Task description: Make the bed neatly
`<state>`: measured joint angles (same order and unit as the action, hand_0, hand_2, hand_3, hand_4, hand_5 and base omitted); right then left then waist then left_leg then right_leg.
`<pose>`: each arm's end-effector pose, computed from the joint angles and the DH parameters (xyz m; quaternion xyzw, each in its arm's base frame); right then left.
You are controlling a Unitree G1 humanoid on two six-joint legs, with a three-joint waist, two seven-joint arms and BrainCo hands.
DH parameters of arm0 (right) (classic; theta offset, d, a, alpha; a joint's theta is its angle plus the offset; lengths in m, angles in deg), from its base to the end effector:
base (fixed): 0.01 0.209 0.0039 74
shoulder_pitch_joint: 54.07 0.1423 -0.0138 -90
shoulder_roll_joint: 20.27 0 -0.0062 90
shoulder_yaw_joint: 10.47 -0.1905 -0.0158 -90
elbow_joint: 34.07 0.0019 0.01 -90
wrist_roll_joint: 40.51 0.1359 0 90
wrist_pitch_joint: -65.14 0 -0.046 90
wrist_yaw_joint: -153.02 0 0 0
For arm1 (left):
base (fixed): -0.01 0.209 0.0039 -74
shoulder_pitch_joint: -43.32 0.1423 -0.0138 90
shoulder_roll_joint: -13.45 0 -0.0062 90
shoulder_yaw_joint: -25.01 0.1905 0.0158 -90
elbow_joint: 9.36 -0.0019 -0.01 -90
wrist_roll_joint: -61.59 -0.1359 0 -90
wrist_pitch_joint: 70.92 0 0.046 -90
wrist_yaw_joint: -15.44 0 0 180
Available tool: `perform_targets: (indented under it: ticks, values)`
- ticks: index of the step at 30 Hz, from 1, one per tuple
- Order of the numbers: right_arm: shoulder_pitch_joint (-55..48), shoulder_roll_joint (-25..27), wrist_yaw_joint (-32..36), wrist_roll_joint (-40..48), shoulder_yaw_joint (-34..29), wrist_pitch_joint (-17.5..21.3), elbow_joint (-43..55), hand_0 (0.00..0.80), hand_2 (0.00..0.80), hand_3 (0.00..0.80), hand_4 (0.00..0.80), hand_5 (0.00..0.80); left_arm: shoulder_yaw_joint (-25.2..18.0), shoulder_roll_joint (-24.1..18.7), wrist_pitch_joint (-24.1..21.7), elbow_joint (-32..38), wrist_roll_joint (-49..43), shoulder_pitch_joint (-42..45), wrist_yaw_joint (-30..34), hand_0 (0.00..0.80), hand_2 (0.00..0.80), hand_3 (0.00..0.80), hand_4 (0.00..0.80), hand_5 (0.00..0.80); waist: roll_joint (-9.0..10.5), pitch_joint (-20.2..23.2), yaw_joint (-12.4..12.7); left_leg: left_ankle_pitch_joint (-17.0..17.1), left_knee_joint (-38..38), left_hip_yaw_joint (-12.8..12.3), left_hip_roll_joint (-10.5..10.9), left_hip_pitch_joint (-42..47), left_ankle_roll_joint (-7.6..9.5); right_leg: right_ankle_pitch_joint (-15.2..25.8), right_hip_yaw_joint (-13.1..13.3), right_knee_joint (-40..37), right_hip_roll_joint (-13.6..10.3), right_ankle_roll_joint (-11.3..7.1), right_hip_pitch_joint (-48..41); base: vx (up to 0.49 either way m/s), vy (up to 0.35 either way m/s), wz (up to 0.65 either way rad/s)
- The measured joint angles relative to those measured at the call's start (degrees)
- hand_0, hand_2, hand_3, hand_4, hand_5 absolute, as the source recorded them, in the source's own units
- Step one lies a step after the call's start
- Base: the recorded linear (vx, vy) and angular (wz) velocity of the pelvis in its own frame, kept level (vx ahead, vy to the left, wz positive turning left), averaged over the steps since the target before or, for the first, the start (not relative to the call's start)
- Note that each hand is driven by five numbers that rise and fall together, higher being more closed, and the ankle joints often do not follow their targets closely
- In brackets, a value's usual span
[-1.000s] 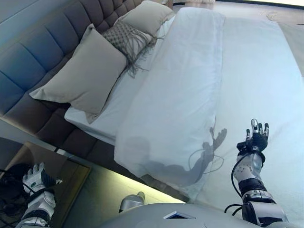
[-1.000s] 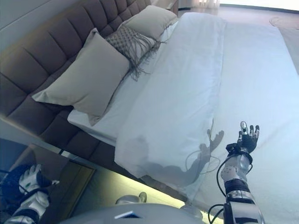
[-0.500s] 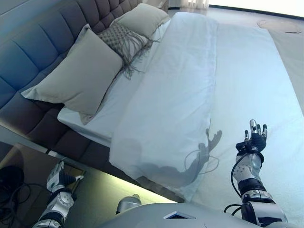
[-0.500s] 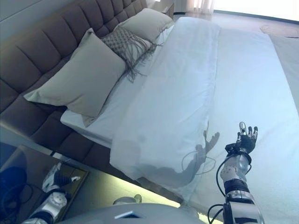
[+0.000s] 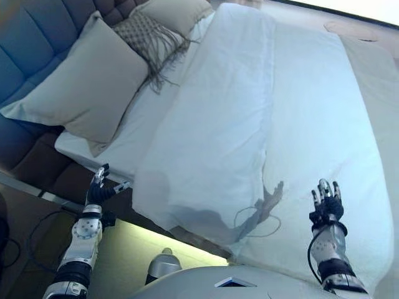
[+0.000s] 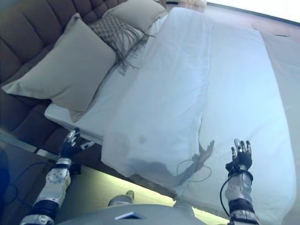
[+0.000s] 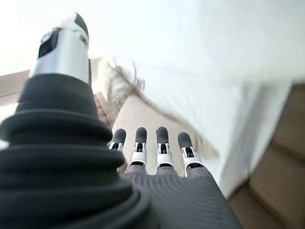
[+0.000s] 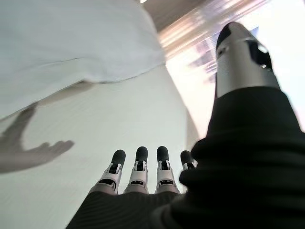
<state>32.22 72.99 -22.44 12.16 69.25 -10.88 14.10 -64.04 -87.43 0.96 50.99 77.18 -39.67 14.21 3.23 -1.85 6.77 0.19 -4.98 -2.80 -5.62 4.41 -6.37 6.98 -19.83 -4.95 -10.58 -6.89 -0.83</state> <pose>0.1265 -0.2871 -0.0549 0.2595 0.1451 -0.2910 0.9094 0.1419 0.2787 -0.0255 0.1134 0.1454 0.0893 0.9788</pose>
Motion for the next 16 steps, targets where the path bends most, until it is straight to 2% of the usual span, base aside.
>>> perform_targets:
  ticks: [3,7,16]
  values:
    - [-0.79,-0.90,0.10,-4.91,2.91,-0.97,-1.28,0.000,0.000,0.000,0.000,0.000,0.13,1.29,0.80,0.77,4.39,-0.45,3.12,0.000,0.000,0.000,0.000,0.000,1.13,0.29,-1.37,-0.07,0.02,-0.57,-0.24,0.13,-0.11,0.13,0.60,0.00,0.35,0.18,0.25,0.018,-0.059,-0.11]
    - [-0.65,-1.01,-1.39,-10.50,6.93,-0.99,-6.69,0.000,0.000,0.000,0.000,0.000,1.93,3.20,2.93,0.60,6.04,-0.94,5.88,0.000,0.000,0.000,0.000,0.000,1.25,0.38,-1.01,-0.07,0.03,-0.59,-0.21,0.57,-0.12,0.13,0.61,0.00,0.35,0.19,-0.15,0.026,-0.056,0.00]
    - [-0.64,-5.23,-4.90,-11.02,9.16,-0.87,-5.64,0.000,0.000,0.000,0.000,0.000,2.36,4.51,5.02,-0.68,10.32,1.20,8.39,0.000,0.000,0.000,0.000,0.000,0.52,0.32,-0.94,-0.24,0.00,-1.63,-0.23,2.00,-0.14,0.12,1.69,-0.01,0.35,0.21,-0.92,0.022,0.002,-0.05]
